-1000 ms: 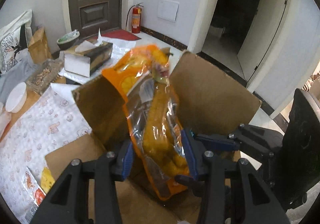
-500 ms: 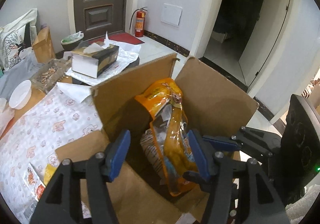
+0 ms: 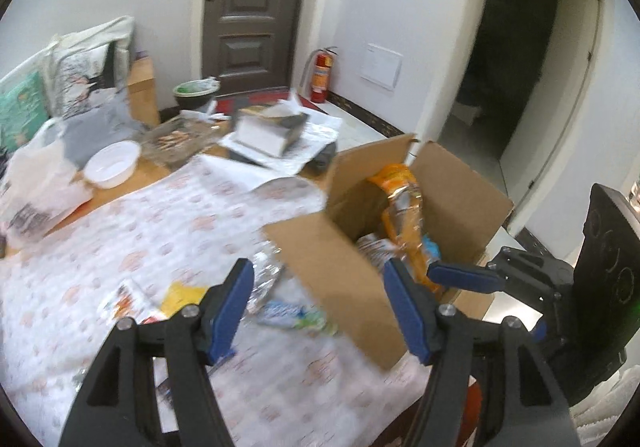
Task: Organize snacks
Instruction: 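Move the right gripper back over the remaining snacks, then close the left gripper on the dark chocolate bar while the right gripper reaches the green candy packet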
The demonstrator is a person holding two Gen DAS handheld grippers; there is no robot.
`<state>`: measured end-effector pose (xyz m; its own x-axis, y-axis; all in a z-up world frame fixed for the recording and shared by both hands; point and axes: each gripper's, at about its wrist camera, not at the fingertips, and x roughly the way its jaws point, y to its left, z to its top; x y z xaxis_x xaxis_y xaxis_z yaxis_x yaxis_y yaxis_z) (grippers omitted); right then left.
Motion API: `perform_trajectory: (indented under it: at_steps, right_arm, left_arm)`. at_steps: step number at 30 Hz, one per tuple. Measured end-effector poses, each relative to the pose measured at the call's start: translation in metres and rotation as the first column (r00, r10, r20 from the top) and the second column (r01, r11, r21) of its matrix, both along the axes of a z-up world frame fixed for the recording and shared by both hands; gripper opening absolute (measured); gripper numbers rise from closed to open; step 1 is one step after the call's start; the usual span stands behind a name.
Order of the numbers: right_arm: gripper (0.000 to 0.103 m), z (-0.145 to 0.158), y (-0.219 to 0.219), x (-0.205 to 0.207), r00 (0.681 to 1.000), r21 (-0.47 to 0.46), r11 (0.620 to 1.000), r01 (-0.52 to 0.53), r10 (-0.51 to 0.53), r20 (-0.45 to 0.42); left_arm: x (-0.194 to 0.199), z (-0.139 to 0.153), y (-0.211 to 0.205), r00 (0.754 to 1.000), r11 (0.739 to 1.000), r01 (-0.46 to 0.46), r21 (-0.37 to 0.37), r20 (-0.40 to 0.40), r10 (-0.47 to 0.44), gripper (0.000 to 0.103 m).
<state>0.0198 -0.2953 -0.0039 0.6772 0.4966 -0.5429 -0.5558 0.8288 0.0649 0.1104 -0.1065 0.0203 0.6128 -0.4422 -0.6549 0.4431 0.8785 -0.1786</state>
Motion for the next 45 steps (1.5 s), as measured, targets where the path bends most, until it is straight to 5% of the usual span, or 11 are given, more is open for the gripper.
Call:
perform_trajectory:
  at_steps: [7,14,18,22,30,33,40,45]
  right_arm:
    - [0.045,-0.002,0.080,-0.010,0.991,-0.041,0.991,-0.131,0.130,-0.029]
    - [0.045,-0.036,0.152,0.001,0.970,-0.103,0.971,-0.217,0.203,-0.133]
    - [0.045,-0.066,0.167,0.014,0.977,-0.155,0.977,-0.147,0.119,-0.179]
    - [0.045,-0.095,0.156,0.030,0.984,-0.248,0.968,-0.018,-0.027,-0.175]
    - [0.045,-0.126,0.140,0.053,0.967,-0.419,0.881,0.219,-0.253,-0.026]
    - [0.046,-0.128,0.138,0.062,0.962,-0.443,0.862,0.246,-0.274,0.000]
    - [0.053,-0.136,0.134,0.083,0.952,-0.457,0.850,0.264,-0.306,-0.020]
    - [0.057,-0.134,0.128,0.092,0.947,-0.401,0.888,0.225,-0.295,-0.124]
  left_arm:
    - [-0.030,-0.020,0.080,0.994,0.994,-0.106,-0.026,-0.014,0.105,0.064]
    - [-0.039,-0.066,0.143,0.981,0.983,-0.178,-0.048,-0.082,0.173,0.064]
    - [-0.031,-0.095,0.154,0.979,0.984,-0.167,-0.060,-0.130,0.158,0.063]
    - [-0.016,-0.125,0.148,0.978,0.990,-0.120,-0.068,-0.181,0.106,0.046]
    - [0.011,-0.158,0.128,0.977,0.997,-0.060,-0.050,-0.208,0.049,0.041]
    - [0.017,-0.159,0.126,0.977,0.998,-0.051,-0.047,-0.210,0.040,0.027]
    - [0.018,-0.166,0.121,0.974,0.998,0.008,-0.058,-0.226,-0.021,0.027]
    - [0.013,-0.166,0.115,0.971,0.997,0.048,-0.061,-0.230,-0.060,0.027]
